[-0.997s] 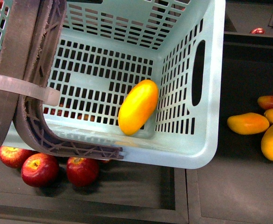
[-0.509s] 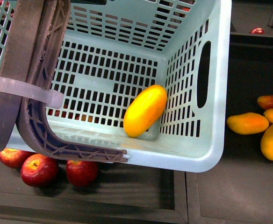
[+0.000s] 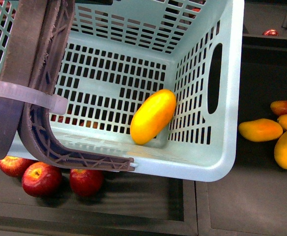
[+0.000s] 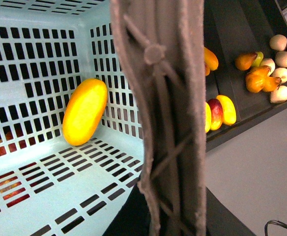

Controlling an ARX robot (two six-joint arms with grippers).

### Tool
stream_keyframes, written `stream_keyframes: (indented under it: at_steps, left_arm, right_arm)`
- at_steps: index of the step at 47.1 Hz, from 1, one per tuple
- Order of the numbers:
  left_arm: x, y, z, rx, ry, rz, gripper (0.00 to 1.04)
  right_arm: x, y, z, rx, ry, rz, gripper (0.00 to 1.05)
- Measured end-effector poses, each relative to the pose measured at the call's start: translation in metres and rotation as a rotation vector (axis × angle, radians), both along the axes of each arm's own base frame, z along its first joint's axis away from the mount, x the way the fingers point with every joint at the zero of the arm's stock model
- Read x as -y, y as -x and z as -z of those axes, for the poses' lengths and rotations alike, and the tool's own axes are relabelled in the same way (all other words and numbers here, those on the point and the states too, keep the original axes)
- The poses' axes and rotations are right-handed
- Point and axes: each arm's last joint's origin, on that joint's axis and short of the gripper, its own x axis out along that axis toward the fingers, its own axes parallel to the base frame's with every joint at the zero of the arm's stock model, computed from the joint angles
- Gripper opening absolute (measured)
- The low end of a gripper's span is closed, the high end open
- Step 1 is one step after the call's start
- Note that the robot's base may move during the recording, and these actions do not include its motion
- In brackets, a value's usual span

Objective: Pick mango and avocado into basket

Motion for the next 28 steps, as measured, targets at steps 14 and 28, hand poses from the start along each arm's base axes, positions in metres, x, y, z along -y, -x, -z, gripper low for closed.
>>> stream_keyframes:
  at_steps: [14,28]
  left_arm:
    - [0.000,0.000,0.000,0.000,-0.001,-0.002,0.08]
    - [0.000,0.000,0.000,0.000,0.000,-0.001,0.08]
  right_arm:
    - [-0.005,0.013,0.017,-0.004,0.098,-0.026,0.33]
    - [-0.005,0.024,0.031,-0.002,0.111,-0.026,0.13]
